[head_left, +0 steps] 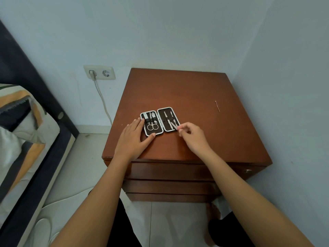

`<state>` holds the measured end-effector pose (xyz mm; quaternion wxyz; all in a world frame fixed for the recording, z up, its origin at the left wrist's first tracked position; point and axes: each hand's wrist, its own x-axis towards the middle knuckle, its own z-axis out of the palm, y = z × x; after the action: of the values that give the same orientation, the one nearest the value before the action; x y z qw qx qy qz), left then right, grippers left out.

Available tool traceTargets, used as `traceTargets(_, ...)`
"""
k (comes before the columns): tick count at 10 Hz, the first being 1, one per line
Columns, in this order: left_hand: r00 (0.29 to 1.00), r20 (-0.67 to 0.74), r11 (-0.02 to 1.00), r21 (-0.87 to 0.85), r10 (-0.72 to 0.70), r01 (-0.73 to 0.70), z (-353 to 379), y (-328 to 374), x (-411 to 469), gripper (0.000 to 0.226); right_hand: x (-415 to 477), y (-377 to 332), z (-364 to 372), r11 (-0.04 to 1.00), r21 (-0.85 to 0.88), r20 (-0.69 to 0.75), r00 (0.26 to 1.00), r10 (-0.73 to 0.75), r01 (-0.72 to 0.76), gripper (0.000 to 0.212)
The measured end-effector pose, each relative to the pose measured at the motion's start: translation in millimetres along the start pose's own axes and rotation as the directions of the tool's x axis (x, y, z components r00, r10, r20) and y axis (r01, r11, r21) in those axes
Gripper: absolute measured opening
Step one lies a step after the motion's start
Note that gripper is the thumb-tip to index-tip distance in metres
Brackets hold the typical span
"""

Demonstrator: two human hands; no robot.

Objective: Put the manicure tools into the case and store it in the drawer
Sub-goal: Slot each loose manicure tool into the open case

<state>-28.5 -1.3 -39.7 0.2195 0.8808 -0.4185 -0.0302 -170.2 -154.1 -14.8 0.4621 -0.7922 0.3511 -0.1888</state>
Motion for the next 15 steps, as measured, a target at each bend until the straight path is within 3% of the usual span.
traceTargets(3,1.000,-0.011,1.000,-0.007,0.020,-0.020,-2,5,4,0.072,-7,-2,3,0.997,-0.038,0.002,0.998,-0.064,0.064,0.019)
traceTargets(6,0.999,-0.006,1.000,-0.002,0.031,-0.031,-3,7,4,0.072,-6,-8,2,0.989,-0.053,-0.089,0.986,-0.140,0.135,0.022)
traceTargets(7,1.000,-0.002,1.000,-0.001,-0.008,0.008,-1,-5,-2,0.072,-6,-12,19,0.991,-0.069,0.051,0.992,-0.111,0.115,0.023)
traceTargets(10,1.000,-0.001,1.000,-0.001,0.002,-0.002,0,-1,-2,0.072,0,-9,14,0.995,-0.098,0.034,0.999,-0.027,0.030,0.025)
traceTargets(12,1.000,-0.007,1.000,-0.005,0.006,-0.006,-1,0,0,0.073,5,-15,21,0.954,-0.284,0.116,0.991,-0.062,0.093,0.032)
traceTargets(14,1.000,-0.004,1.000,-0.014,0.003,-0.003,-1,1,0,0.073,9,-18,19,0.815,-0.543,0.208,0.973,-0.100,0.200,0.038)
traceTargets(15,1.000,-0.008,1.000,-0.015,0.004,-0.004,-1,0,0,0.073,10,-15,17,0.789,-0.571,0.226,0.967,-0.115,0.227,0.039)
